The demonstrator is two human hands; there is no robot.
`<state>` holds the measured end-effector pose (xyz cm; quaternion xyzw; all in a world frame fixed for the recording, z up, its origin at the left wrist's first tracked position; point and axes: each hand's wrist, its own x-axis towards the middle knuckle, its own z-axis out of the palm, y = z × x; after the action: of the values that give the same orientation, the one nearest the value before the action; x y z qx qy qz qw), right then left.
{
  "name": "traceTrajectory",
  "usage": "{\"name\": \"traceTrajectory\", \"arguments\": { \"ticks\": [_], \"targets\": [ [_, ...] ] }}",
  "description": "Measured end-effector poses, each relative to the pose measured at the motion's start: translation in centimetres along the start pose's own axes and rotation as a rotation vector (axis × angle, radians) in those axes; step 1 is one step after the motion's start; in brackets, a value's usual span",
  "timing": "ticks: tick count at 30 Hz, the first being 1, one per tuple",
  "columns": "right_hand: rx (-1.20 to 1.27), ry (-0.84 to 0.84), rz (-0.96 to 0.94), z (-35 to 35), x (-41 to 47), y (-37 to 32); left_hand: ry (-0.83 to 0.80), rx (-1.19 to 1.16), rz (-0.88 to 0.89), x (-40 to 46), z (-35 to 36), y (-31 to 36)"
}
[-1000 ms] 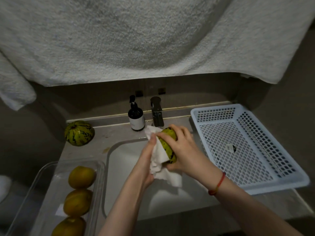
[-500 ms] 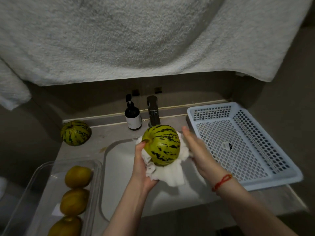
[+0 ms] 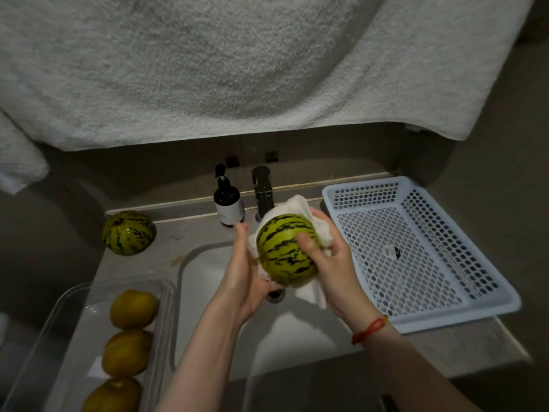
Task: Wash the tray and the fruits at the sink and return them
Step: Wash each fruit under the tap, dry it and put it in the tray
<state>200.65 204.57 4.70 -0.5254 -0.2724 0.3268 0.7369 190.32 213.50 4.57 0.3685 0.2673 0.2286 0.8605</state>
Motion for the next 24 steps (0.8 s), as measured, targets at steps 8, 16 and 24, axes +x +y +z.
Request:
{"name": "traceTrajectory", "arguments": {
  "ticks": [8, 16, 24],
  "targets": [
    [-0.719, -0.145, -0.494, 0.3, -1.3, -0.3, -0.062, -0.109, -0.167, -0.3, 0.5, 0.1],
    [-0.429, 0.110, -0.100, -0.7, -0.4, -0.7, -0.083, -0.171, -0.296, -0.6, -0.4, -0.5],
    [-0.158, -0.114, 0.179, -3.4, 2.2, -3.7, 0.096, -0.403, -0.276, 0.1, -0.7, -1.9]
  ]
}}
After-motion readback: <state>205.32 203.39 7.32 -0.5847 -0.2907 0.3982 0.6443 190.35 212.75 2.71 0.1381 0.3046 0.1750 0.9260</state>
